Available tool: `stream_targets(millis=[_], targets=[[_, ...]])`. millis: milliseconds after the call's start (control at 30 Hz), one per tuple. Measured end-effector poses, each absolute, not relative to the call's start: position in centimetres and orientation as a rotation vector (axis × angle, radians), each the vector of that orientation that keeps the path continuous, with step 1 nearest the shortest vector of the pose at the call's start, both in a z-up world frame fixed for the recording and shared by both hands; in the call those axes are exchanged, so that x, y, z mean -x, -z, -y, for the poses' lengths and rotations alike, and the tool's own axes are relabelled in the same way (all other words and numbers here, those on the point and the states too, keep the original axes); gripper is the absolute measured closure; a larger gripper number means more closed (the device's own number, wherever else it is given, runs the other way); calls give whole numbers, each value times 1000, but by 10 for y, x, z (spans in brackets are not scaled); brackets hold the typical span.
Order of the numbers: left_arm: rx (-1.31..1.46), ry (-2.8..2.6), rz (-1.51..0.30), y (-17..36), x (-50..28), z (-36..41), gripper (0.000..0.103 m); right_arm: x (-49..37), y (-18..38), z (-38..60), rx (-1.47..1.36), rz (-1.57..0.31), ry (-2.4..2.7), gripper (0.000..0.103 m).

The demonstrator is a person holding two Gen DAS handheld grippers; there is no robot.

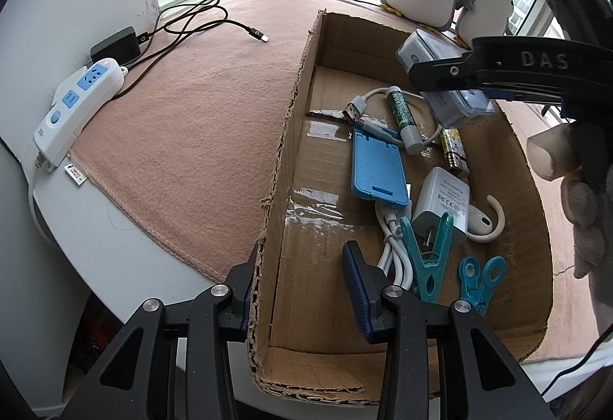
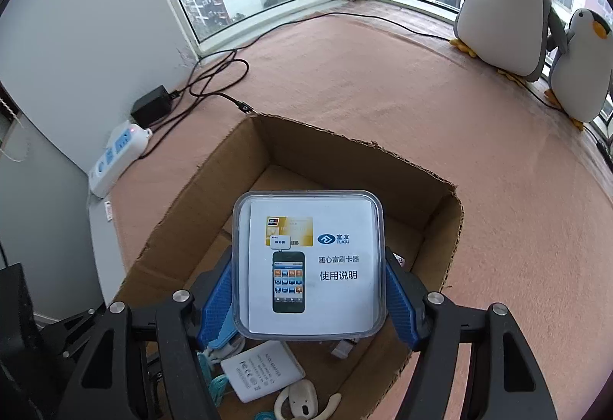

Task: Organize rigid objects

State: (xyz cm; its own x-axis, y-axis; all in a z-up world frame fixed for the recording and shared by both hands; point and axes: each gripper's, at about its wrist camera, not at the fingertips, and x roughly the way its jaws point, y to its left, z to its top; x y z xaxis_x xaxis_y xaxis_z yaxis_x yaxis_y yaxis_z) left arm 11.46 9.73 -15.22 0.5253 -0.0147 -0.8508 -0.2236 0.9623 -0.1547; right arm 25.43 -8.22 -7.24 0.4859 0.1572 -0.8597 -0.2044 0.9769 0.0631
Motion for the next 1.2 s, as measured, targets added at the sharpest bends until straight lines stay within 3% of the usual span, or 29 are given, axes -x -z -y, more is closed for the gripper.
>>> stream_targets(millis=[1200], targets=[[248,-132,-1016,151,-114,-98,62,-224,55,89,67,-1001,-191,35]])
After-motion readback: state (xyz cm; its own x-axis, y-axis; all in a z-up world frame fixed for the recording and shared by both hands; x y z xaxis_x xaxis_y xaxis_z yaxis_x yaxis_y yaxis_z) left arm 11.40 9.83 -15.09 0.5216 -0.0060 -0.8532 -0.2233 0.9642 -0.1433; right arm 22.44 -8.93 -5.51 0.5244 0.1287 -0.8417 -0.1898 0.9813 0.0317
